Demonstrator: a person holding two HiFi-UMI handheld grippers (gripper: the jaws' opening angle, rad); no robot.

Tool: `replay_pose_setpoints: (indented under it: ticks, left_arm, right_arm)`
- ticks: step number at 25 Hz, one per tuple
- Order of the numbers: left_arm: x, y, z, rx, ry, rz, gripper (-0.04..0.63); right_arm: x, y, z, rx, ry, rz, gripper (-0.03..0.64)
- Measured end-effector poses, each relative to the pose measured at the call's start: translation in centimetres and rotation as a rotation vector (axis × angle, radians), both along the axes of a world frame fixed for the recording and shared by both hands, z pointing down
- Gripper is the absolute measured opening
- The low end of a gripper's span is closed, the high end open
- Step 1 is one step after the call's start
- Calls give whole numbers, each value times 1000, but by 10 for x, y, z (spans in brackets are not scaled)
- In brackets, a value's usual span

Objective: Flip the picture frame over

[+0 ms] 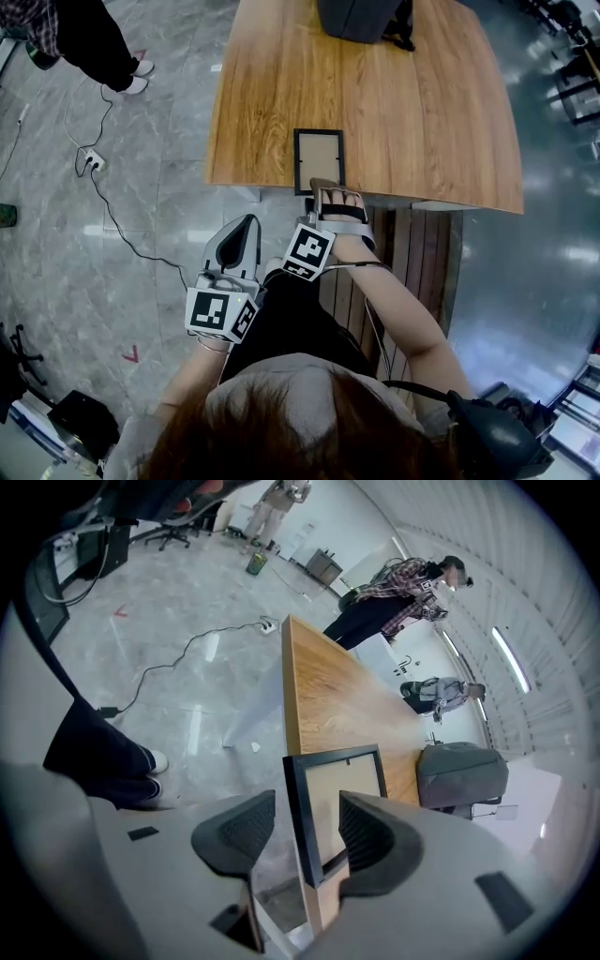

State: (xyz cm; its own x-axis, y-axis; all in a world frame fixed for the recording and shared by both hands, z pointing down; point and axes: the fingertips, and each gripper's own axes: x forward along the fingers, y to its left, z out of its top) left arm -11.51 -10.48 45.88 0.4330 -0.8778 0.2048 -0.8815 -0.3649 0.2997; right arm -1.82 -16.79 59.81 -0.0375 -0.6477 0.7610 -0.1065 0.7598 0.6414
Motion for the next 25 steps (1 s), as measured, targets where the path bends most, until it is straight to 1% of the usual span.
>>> replay_pose_setpoints:
  ticks: [3,5,7,10,12,13,14,16,17,18,19,20,22,23,24,25]
  left_arm:
    - [-1,-1,-1,3,-3,-1,6]
    - [-2,-2,-4,13,-4,-5,6]
    - [-3,-5,-10,28,-5,-10,6]
    - [-1,-12,-27,68,3,-11,6]
    - [5,-17,-47,114,7,-2,6]
    - [10,-20,-60,141,8,3,6]
    - [14,-22,-73,170,8,10,6]
    - [25,-24,-100,230,4,25,6]
    - [30,-25,-112,259,-1,34,6]
    - [35,-24,-123,288,-5,42,6]
    - [40,-24,-132,313,-7,51,6]
    - [45,-23,-138,332,-9,59,6]
    - [53,-22,-146,356,-12,70,6]
    - [56,-21,-149,362,-12,72,6]
    - [59,-19,-151,366,-11,73,6]
    - [62,-17,-152,368,-10,74,6]
  right_arm:
    - [6,15,-7,18,-85,40,201]
    - [11,22,-21,53,-169,83,199]
    - [12,24,-52,129,-292,122,199]
    - [11,22,-118,276,-516,151,199]
    - [11,22,-172,367,-699,158,198]
    - [11,22,-201,398,-816,151,198]
    - [11,23,-229,416,-956,141,198]
    - [19,29,-274,398,-1280,179,197]
    - [26,34,-289,377,-1402,203,196]
    - [34,39,-300,366,-1488,212,196]
    - [41,44,-309,368,-1552,214,184]
    - [48,47,-316,379,-1594,221,151]
    - [58,50,-323,406,-1623,251,105]
    - [61,51,-323,408,-1629,270,71]
    - [63,53,-321,399,-1633,287,22]
    - [64,55,-319,385,-1634,299,15]
